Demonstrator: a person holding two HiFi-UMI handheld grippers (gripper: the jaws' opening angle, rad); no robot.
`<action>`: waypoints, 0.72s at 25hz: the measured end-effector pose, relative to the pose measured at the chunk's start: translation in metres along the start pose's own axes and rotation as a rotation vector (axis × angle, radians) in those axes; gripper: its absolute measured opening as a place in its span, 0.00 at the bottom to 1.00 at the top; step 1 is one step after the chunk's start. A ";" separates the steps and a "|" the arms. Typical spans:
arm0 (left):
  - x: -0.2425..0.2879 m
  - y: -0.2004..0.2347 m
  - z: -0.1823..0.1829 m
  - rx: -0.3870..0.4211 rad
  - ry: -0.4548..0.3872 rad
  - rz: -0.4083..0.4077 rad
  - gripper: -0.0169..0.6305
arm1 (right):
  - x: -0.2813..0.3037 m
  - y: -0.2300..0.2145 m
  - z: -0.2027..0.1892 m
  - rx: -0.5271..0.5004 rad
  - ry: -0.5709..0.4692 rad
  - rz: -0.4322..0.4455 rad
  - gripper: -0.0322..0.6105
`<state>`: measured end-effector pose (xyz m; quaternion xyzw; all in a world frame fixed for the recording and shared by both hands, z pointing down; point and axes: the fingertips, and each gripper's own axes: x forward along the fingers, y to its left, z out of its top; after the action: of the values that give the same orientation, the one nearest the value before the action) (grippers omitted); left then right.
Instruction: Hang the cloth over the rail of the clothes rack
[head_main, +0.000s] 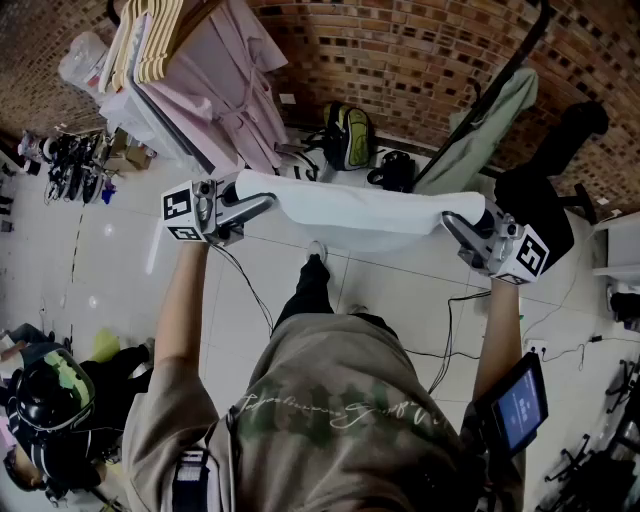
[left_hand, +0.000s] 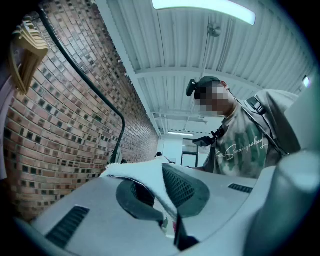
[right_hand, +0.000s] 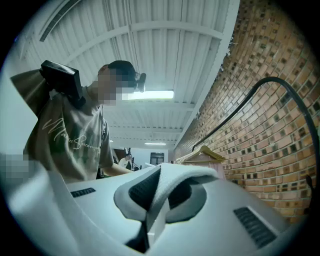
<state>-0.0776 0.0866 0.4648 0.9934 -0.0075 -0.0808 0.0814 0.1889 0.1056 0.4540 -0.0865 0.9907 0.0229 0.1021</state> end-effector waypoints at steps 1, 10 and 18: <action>-0.001 0.005 0.001 0.000 0.006 -0.003 0.05 | 0.002 -0.004 -0.001 -0.005 -0.008 -0.011 0.08; 0.001 0.069 0.013 -0.006 0.098 -0.099 0.05 | 0.016 -0.070 -0.002 -0.021 -0.035 -0.116 0.07; -0.001 0.142 0.050 0.034 0.098 -0.078 0.05 | 0.035 -0.132 0.019 -0.092 -0.062 -0.142 0.07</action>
<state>-0.0869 -0.0617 0.4393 0.9969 0.0340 -0.0351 0.0615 0.1822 -0.0290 0.4244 -0.1605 0.9763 0.0638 0.1302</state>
